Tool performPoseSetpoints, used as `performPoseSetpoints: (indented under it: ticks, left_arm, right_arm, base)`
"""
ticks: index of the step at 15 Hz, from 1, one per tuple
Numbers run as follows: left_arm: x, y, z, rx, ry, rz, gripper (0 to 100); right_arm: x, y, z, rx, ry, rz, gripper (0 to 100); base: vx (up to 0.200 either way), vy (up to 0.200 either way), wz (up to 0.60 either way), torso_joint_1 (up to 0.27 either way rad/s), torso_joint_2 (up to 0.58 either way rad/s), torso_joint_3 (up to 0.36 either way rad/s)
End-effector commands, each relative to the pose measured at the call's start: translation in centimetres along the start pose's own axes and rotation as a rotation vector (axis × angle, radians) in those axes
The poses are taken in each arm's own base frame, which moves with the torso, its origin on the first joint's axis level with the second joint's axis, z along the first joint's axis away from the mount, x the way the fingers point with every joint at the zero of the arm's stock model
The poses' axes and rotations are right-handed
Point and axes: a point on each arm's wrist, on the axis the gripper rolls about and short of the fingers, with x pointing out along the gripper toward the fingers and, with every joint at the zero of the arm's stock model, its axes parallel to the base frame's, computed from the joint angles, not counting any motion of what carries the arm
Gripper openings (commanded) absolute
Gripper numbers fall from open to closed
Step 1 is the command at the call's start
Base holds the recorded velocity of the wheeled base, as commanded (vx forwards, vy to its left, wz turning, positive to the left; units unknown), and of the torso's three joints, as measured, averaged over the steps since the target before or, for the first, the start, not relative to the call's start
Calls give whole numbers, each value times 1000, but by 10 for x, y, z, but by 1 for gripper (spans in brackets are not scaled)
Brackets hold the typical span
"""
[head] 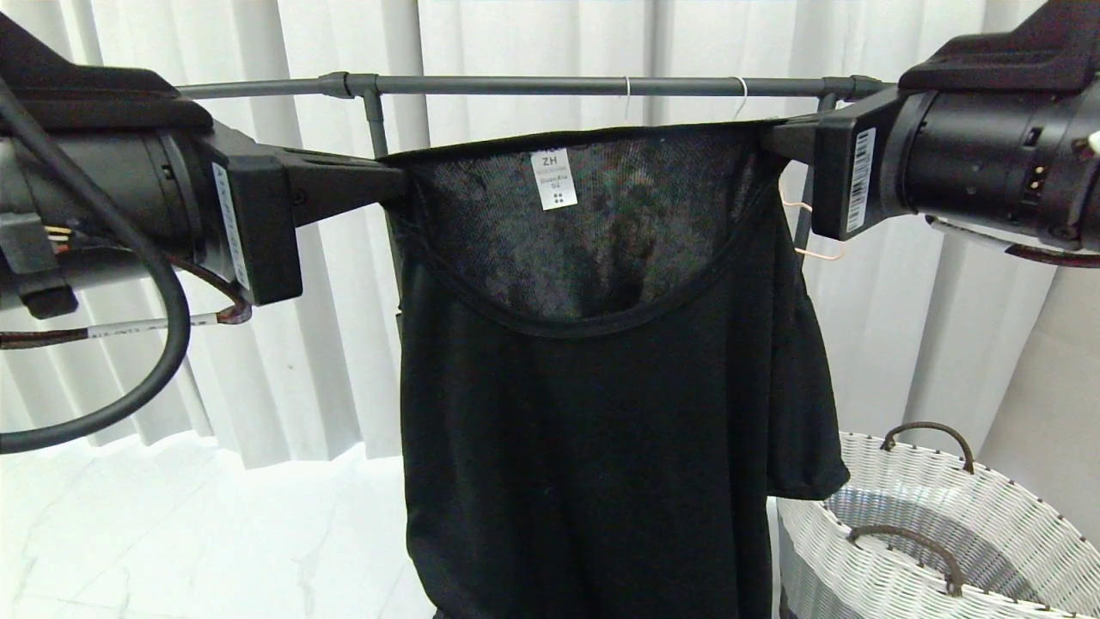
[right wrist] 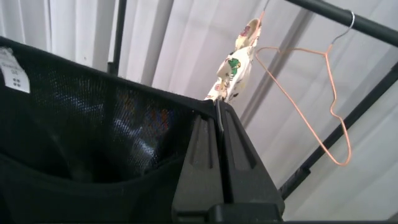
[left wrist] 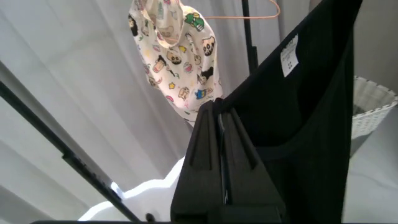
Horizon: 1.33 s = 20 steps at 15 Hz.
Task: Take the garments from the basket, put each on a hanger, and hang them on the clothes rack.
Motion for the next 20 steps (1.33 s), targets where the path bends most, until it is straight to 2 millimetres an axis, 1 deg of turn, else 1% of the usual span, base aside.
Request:
performPoseSetpoints:
  ticks: [1,3,5,7,8,11,12,13,14,15,17,20]
  left_arm:
    - [0,0,1,6,-3,-1,0]
    - [2,1,4,20,-11,3,0]
    - [9,4,14,23,-35,8,0]
    - [18,5,20,21,-44,10,0]
    - [22,5,19,21,-35,8,0]
    - [41,2,17,22,-23,-7,0]
    - [49,1,19,25,-38,-7,0]
    - [55,-1,21,28,-58,-11,0]
    - [61,-5,23,29,-68,-26,0]
    - [63,-11,26,31,-78,-48,0]
    - [66,-21,30,33,-91,-87,0]
    - [66,-24,30,35,-92,-96,0]
  right_arm:
    - [-3,-2,2,-2,-8,-2,0]
    - [-5,-3,3,-7,-12,-4,0]
    - [-8,-4,4,-4,-18,-5,0]
    - [-19,-10,7,-4,-14,-1,0]
    - [-29,-15,8,-11,12,7,0]
    - [-73,-31,9,-23,68,95,0]
    - [-88,-34,9,-9,73,143,0]
    - [-98,-31,10,16,68,203,0]
    - [-105,-25,12,48,51,294,0]
    - [-110,-17,12,64,47,365,0]
    - [-107,-12,11,59,58,389,0]
    - [-104,-8,11,58,59,433,0]
  base:
    - [0,0,0,0,0,0]
    - [0,0,0,0,0,0]
    - [0,0,0,0,0,0]
    - [0,0,0,0,0,0]
    - [0,0,0,0,0,0]
    - [0,0,0,0,0,0]
    - [0,0,0,0,0,0]
    - [0,0,0,0,0,0]
    - [0,0,0,0,0,0]
    - [0,0,0,0,0,0]
    - [0,0,0,0,0,0]
    - [0,0,0,0,0,0]
